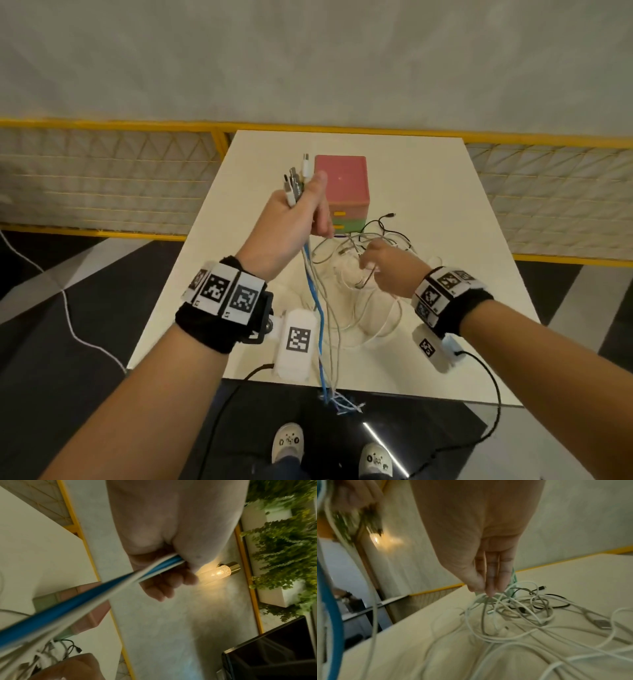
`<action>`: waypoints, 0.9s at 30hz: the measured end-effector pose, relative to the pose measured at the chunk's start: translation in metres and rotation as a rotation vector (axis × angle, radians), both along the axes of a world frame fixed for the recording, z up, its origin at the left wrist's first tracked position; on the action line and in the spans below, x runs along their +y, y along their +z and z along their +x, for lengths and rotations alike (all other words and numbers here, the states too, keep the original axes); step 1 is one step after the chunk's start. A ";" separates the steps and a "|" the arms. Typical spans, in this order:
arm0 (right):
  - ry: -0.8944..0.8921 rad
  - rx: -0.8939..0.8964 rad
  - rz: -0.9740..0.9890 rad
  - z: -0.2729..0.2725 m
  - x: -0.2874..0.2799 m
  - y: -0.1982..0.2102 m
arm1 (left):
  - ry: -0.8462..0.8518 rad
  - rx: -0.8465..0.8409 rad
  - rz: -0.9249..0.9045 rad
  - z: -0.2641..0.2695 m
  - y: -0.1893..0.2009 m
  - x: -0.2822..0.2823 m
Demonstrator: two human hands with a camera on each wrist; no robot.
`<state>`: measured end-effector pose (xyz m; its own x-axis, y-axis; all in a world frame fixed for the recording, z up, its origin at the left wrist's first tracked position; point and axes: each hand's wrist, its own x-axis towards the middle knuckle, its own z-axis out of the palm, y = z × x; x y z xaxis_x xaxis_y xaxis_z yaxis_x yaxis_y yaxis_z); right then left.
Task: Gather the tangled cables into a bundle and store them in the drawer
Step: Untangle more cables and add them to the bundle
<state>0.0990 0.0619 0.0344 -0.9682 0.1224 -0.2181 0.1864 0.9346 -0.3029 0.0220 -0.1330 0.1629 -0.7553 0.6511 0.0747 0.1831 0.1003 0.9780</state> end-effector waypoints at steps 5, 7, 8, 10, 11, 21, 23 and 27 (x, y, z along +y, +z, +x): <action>0.112 -0.233 0.142 -0.012 0.006 -0.020 | -0.026 -0.133 0.026 -0.005 -0.013 0.004; 0.096 -0.174 0.136 -0.016 0.005 -0.019 | -0.022 -0.149 0.023 -0.010 -0.017 0.003; 0.079 -0.141 0.107 -0.017 0.006 -0.019 | -0.019 -0.151 0.019 -0.012 -0.019 0.003; 0.019 -0.104 0.024 -0.019 0.009 -0.015 | -0.016 -0.168 0.021 -0.016 -0.025 0.003; -0.009 -0.092 -0.014 -0.021 0.011 -0.012 | -0.017 -0.182 0.022 -0.018 -0.027 0.004; -0.235 0.308 -0.669 -0.002 -0.005 0.058 | -0.040 -0.306 -0.172 -0.021 -0.050 0.031; -0.217 0.364 -0.777 0.005 -0.017 0.066 | -0.066 -0.314 -0.118 -0.016 -0.048 0.040; -0.107 0.351 -0.860 0.013 -0.026 0.066 | -0.074 -0.281 0.013 -0.009 -0.043 0.054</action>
<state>0.1119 0.0354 0.1007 -0.9887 0.1473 0.0276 0.0254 0.3466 -0.9377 0.0128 -0.0791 0.1203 -0.6979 0.7057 -0.1226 -0.0891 0.0843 0.9924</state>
